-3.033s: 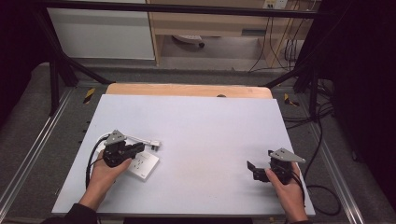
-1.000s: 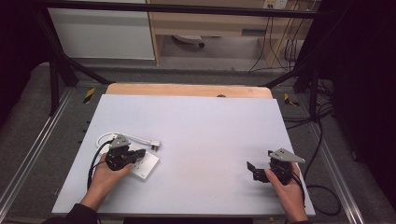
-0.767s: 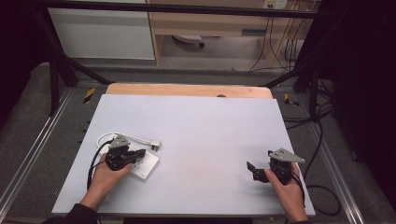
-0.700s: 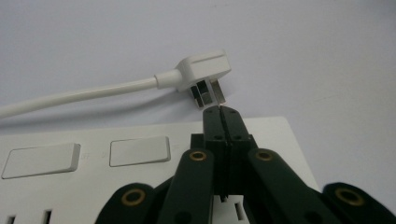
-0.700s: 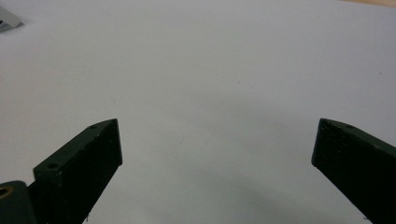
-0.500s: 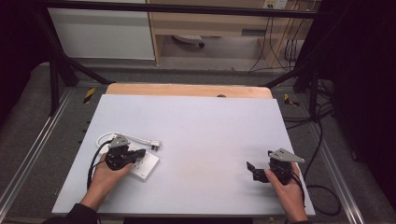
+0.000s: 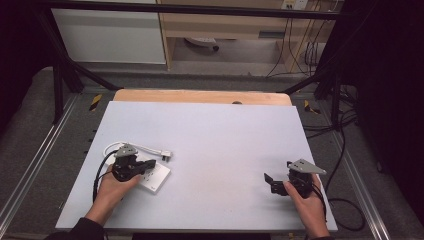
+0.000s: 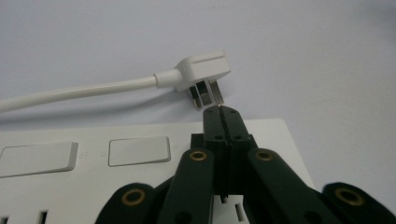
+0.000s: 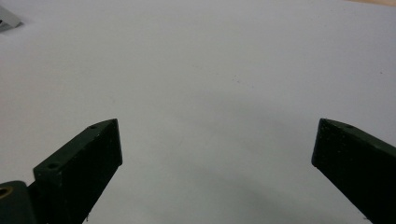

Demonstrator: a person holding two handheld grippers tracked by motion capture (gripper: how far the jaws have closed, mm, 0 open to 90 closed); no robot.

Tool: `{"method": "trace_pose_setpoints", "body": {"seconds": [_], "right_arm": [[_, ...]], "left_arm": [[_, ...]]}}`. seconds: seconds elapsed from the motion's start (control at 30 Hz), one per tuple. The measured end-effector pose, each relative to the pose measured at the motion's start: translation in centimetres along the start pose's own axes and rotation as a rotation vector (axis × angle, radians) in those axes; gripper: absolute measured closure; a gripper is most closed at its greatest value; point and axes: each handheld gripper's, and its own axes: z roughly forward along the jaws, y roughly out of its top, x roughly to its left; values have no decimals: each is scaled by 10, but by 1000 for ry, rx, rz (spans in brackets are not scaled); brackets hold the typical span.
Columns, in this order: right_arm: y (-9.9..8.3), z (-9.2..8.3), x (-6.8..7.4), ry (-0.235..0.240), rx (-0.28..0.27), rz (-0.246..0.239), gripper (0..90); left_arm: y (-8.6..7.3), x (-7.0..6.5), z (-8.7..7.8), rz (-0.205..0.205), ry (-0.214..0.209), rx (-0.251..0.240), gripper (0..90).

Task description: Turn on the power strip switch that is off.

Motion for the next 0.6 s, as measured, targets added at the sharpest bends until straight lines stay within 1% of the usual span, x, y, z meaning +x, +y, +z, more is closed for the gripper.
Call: {"method": "trace_pose_setpoints", "body": {"seconds": [0.6], "right_arm": [[0, 0, 1, 0, 7, 1, 22]], "left_arm": [[0, 0, 0, -7, -4, 1, 900]]}}
